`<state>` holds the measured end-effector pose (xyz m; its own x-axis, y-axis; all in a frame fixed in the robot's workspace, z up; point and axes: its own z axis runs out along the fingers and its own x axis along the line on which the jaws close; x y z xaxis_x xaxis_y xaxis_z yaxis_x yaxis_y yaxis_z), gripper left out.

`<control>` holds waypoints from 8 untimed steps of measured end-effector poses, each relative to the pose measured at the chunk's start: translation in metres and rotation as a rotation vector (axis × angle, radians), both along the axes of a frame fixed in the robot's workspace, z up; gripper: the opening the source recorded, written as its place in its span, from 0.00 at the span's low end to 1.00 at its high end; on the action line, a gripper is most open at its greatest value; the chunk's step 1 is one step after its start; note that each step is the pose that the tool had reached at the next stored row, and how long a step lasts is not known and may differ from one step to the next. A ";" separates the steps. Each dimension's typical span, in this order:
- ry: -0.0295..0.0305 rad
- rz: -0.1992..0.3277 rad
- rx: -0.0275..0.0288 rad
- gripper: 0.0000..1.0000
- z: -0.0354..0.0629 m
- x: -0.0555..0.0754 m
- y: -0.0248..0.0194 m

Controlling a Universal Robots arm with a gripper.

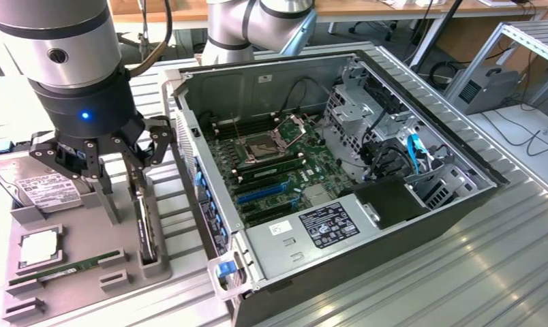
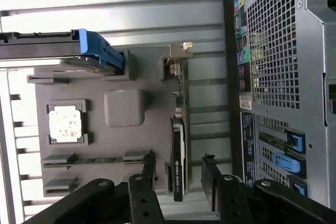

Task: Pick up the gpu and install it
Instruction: 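Pick up the gpu and move the gpu toward the slot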

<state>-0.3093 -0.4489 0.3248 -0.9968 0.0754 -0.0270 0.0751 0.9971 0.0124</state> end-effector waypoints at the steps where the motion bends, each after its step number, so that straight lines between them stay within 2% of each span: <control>1: 0.0000 0.000 0.0000 0.48 -0.0007 0.000 0.0000; 8: 0.0001 0.000 -0.0001 0.48 -0.0059 0.001 0.0000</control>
<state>-0.3087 -0.4489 0.3189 -0.9968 0.0754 -0.0269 0.0751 0.9971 0.0123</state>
